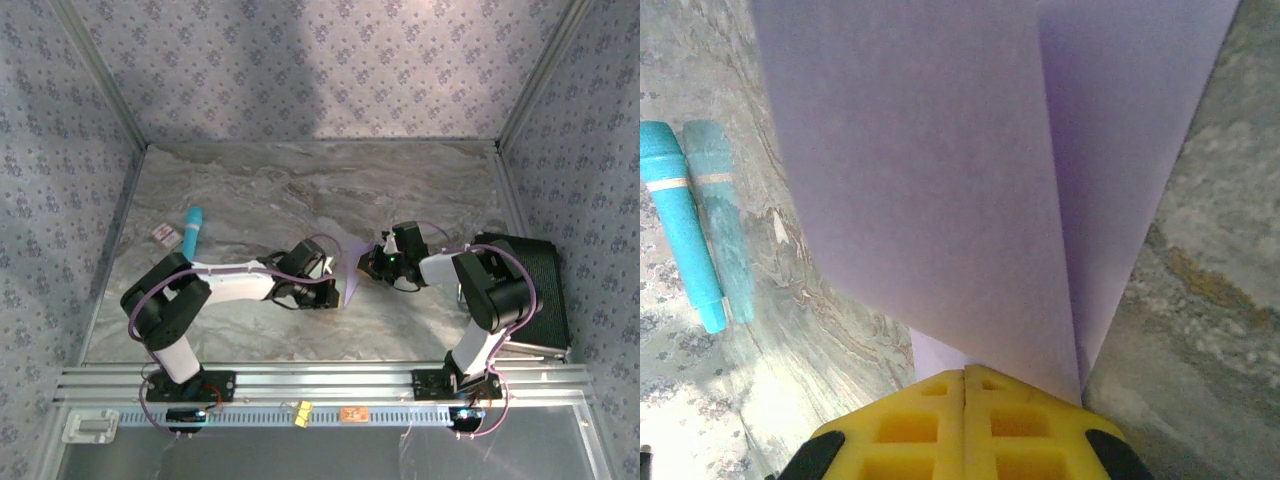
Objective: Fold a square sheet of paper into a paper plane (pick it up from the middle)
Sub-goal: Fold the wing for the fifth time at the center of the table.
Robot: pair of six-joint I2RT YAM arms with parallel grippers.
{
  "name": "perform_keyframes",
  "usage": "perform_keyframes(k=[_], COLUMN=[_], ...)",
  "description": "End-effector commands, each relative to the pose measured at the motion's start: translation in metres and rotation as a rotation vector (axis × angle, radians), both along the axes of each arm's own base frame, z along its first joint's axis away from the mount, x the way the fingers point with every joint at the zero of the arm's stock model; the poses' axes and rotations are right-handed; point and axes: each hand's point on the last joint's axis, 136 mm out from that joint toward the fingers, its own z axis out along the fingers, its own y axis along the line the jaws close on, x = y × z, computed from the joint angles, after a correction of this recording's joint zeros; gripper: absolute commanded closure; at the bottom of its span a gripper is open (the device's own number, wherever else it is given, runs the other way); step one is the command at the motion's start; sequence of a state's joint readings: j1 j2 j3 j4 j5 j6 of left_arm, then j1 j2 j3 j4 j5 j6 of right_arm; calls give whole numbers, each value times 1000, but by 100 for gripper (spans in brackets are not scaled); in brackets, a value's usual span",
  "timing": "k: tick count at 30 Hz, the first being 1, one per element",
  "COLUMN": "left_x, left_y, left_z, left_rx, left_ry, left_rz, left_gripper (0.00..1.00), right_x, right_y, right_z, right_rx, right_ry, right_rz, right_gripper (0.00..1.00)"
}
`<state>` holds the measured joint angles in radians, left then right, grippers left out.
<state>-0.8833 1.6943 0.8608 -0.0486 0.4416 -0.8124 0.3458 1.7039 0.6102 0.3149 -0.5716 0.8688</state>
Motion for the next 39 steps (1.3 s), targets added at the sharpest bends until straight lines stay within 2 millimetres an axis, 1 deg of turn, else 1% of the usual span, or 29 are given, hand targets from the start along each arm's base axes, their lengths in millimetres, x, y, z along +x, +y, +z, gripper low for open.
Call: perform_keyframes(k=[1,3,5,10,12,15,18,20,22,26,28,31,34,39], left_x=[32,43,50,61,64,67,60,50,34,9,0,-7,-8,-1], left_y=[-22,-34,-44,-57,-59,-48,-32,-21,-9,12,20,26,26,24], left_z=[23,26,24,4,-3,-21,-46,-61,-73,-89,-92,-93,-90,-86], left_rx=[-107,-146,-147,-110,-83,23,118,177,228,267,258,241,228,229], left_ry=[-21,-11,-12,17,20,25,60,82,97,122,127,132,129,123], left_rz=[48,52,48,47,47,64,84,69,41,7,-5,-27,-48,-57], left_gripper=[93,93,93,93,93,94,96,99,100,100,100,100,100,100], right_x=[-29,-29,-29,-29,-29,-29,-27,-25,-22,-13,-11,-11,-15,-23], right_y=[-23,-22,-23,-23,-23,-23,-22,-20,-21,-28,-36,-41,-34,-12], right_z=[-38,-37,-37,-37,-37,-35,-30,-26,-18,4,15,29,39,43], right_rx=[-118,-117,-117,-117,-116,-110,-97,-84,-72,-74,-92,-100,-64,-40], right_ry=[149,149,147,149,147,143,130,117,94,26,-10,-62,-100,-128], right_rz=[-48,-47,-48,-49,-48,-50,-50,-46,-48,-59,-70,-55,-13,60], right_gripper=[96,96,96,96,95,95,95,94,94,92,91,91,91,91])
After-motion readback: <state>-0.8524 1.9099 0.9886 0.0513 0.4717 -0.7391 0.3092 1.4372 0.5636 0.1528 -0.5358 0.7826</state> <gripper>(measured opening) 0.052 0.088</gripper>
